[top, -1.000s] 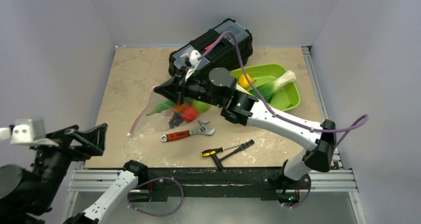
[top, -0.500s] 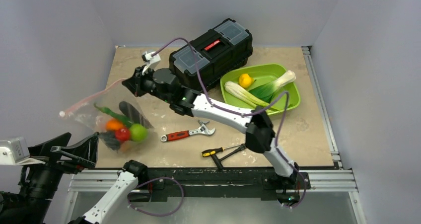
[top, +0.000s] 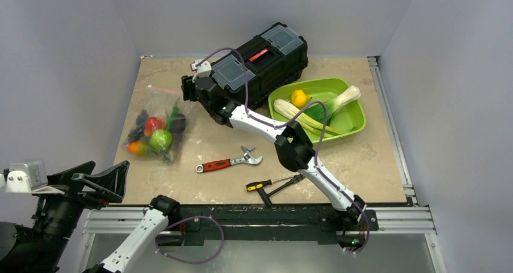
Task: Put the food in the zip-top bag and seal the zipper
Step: Place the zipper food storage bag at the center of the board, then reset both arms
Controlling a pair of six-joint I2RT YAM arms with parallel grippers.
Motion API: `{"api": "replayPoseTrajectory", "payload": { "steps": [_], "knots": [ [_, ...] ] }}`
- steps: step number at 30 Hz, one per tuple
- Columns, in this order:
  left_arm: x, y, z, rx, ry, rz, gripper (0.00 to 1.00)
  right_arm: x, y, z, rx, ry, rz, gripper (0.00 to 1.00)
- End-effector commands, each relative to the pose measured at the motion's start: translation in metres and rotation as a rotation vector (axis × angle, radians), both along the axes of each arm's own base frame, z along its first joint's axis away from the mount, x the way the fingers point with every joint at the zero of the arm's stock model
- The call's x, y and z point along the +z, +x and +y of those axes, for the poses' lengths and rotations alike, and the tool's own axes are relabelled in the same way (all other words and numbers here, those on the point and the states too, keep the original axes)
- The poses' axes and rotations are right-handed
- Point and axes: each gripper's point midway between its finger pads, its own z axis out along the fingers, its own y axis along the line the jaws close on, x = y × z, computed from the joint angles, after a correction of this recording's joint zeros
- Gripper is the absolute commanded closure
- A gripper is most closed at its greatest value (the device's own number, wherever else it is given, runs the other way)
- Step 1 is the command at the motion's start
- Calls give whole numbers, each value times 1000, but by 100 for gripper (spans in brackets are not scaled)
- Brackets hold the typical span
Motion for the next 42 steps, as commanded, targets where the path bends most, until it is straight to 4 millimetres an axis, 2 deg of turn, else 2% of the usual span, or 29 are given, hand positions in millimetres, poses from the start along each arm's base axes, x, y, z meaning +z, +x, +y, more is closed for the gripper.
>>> {"api": "replayPoseTrajectory", "payload": {
  "steps": [1, 4, 5, 6, 13, 17, 20, 24, 26, 29, 33, 38, 42],
  "knots": [
    [-2, 13, -9, -18, -13, 13, 0, 166, -54, -19, 88, -15, -249, 40],
    [-5, 19, -12, -16, -22, 19, 0, 186, -84, -46, 122, -93, -241, 30],
    [-7, 21, -13, -16, -25, 20, 0, 192, -94, -60, 122, -109, -233, 26],
    [-7, 22, -13, -16, -29, 18, 0, 209, -105, -81, 117, -108, -235, 24],
    [-11, 25, -13, -6, -51, 10, 0, 205, -165, -213, 49, -180, -201, 2],
    [-14, 27, -14, -3, -58, 3, 0, 209, -197, -292, -29, -164, -202, 1],
    [-16, 30, -14, 5, -62, 0, 0, 213, -221, -343, -74, -110, -200, 1],
    [-20, 33, -15, 6, -77, -1, 0, 215, -249, -400, -119, -11, -207, 1],
    [-21, 34, -17, -1, -85, 0, 0, 218, -254, -423, -169, 19, -218, 1],
    [-25, 35, -18, 0, -92, 7, 1, 227, -264, -446, -192, 68, -213, 1],
    [-31, 38, -17, 12, -102, 16, 1, 234, -269, -464, -236, 102, -183, 1],
    [-34, 39, -18, 13, -106, 22, 1, 242, -269, -474, -279, 149, -175, 1],
    [-34, 39, -18, 14, -105, 24, 2, 244, -269, -472, -267, 126, -186, 1]
  ]
}}
